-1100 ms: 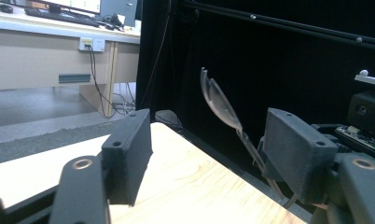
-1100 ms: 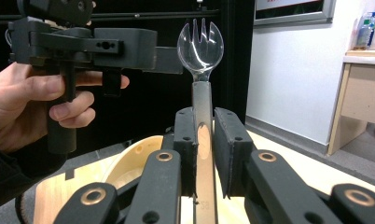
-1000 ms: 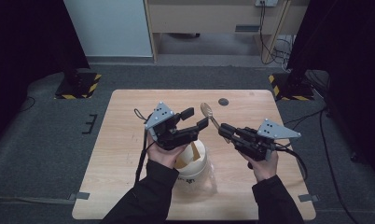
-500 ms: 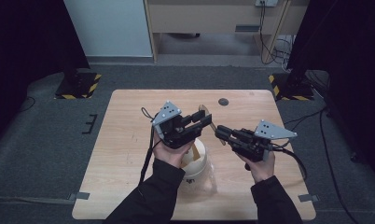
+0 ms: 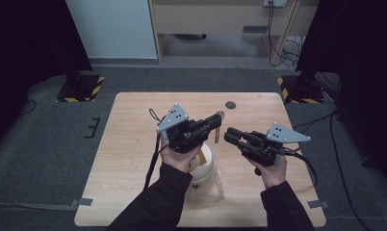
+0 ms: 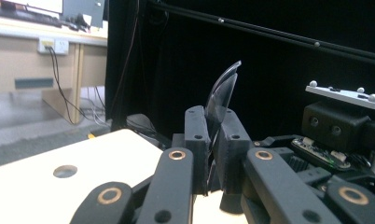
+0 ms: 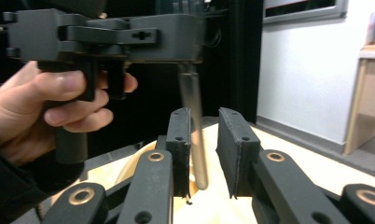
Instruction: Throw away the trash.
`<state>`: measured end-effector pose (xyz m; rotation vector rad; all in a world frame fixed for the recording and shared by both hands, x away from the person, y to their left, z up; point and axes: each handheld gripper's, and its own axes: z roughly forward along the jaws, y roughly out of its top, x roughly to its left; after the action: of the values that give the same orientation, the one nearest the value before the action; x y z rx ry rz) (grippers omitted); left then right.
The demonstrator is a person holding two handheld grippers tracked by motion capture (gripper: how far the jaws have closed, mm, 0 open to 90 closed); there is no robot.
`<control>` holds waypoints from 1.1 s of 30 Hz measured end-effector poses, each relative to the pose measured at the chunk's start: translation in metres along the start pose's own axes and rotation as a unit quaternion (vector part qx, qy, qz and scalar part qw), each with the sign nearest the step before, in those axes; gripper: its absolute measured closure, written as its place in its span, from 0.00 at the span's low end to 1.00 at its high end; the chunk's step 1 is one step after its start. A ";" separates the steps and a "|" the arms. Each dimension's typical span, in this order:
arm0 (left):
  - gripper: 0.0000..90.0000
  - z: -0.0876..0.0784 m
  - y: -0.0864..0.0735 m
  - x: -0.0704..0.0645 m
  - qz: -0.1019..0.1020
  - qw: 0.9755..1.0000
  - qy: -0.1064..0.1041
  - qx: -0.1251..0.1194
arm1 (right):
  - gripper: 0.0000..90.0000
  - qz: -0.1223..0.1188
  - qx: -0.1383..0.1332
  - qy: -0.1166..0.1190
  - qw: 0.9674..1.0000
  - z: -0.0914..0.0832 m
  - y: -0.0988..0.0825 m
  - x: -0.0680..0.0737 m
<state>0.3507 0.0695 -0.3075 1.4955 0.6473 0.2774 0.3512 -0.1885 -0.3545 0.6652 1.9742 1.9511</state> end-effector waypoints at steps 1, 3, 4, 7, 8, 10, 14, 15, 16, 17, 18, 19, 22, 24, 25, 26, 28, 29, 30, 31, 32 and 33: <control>0.93 0.000 0.000 0.000 0.000 1.000 0.000 0.000 | 0.82 0.000 0.000 0.000 1.000 0.000 0.000 0.000; 0.93 -0.003 0.003 -0.003 0.012 1.000 0.002 -0.004 | 0.80 -0.005 -0.002 -0.014 1.000 -0.004 0.002 -0.003; 0.93 -0.006 0.007 -0.005 0.022 1.000 0.003 -0.007 | 0.79 0.012 -0.005 -0.021 1.000 -0.009 0.000 -0.008; 0.93 -0.010 0.009 -0.006 0.026 1.000 0.002 -0.012 | 0.78 0.014 -0.001 -0.034 0.999 -0.012 -0.003 -0.013; 0.93 -0.012 0.011 -0.006 0.027 1.000 0.003 -0.014 | 0.76 0.014 0.006 -0.049 0.999 -0.015 -0.007 -0.019; 0.93 -0.020 0.014 -0.006 0.035 0.999 0.009 -0.018 | 0.74 0.017 0.012 -0.059 0.998 -0.017 -0.011 -0.024; 0.93 -0.032 0.017 -0.004 0.038 0.999 0.014 -0.024 | 0.69 0.020 0.032 -0.089 0.995 -0.021 -0.023 -0.035; 0.93 -0.036 0.019 -0.003 0.038 0.999 0.015 -0.028 | 0.69 0.020 0.032 -0.089 0.995 -0.021 -0.023 -0.035; 0.93 -0.046 0.021 -0.002 0.040 0.998 0.018 -0.034 | 0.68 0.024 0.045 -0.101 0.994 -0.023 -0.029 -0.041; 0.93 -0.046 0.021 -0.002 0.040 0.998 0.018 -0.034 | 0.67 0.026 0.051 -0.106 0.993 -0.024 -0.033 -0.044; 0.93 -0.051 0.022 -0.001 0.040 0.998 0.020 -0.038 | 0.67 0.026 0.051 -0.106 0.993 -0.024 -0.033 -0.044; 0.93 -0.061 0.024 0.001 0.042 0.998 0.025 -0.045 | 0.65 0.031 0.064 -0.116 0.991 -0.027 -0.039 -0.050; 0.93 -0.077 0.027 0.005 0.044 0.997 0.036 -0.053 | 0.62 0.035 0.077 -0.131 0.988 -0.030 -0.047 -0.056; 0.93 -0.088 0.027 0.008 0.045 0.996 0.044 -0.056 | 0.60 0.033 0.082 -0.141 0.986 -0.032 -0.051 -0.059; 0.93 -0.093 0.027 0.010 0.045 0.996 0.049 -0.057 | 0.59 0.033 0.086 -0.146 0.985 -0.033 -0.053 -0.061; 0.93 -0.093 0.027 0.010 0.045 0.996 0.049 -0.057 | 0.57 0.034 0.088 -0.151 0.984 -0.034 -0.054 -0.062; 0.93 -0.105 0.022 0.016 0.037 0.996 0.057 -0.057 | 0.54 0.036 0.094 -0.159 0.982 -0.035 -0.058 -0.065; 0.93 -0.105 0.022 0.016 0.037 0.996 0.057 -0.057 | 0.54 0.036 0.094 -0.159 0.982 -0.035 -0.058 -0.065; 0.93 -0.109 0.019 0.018 0.035 0.996 0.061 -0.055 | 0.52 0.035 0.096 -0.163 0.981 -0.035 -0.061 -0.066; 0.93 -0.114 0.014 0.020 0.033 0.996 0.066 -0.050 | 0.50 0.034 0.104 -0.174 0.979 -0.037 -0.065 -0.069; 0.93 -0.117 0.011 0.021 0.031 0.996 0.068 -0.049 | 0.49 0.033 0.108 -0.178 0.977 -0.037 -0.066 -0.070; 0.93 -0.119 0.008 0.023 0.030 0.996 0.070 -0.046 | 0.48 0.035 0.111 -0.182 0.976 -0.038 -0.068 -0.071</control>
<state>0.3047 0.1812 -0.2991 1.4167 0.6920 0.4556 0.3843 -0.2562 -0.4284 1.0759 1.9664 1.5188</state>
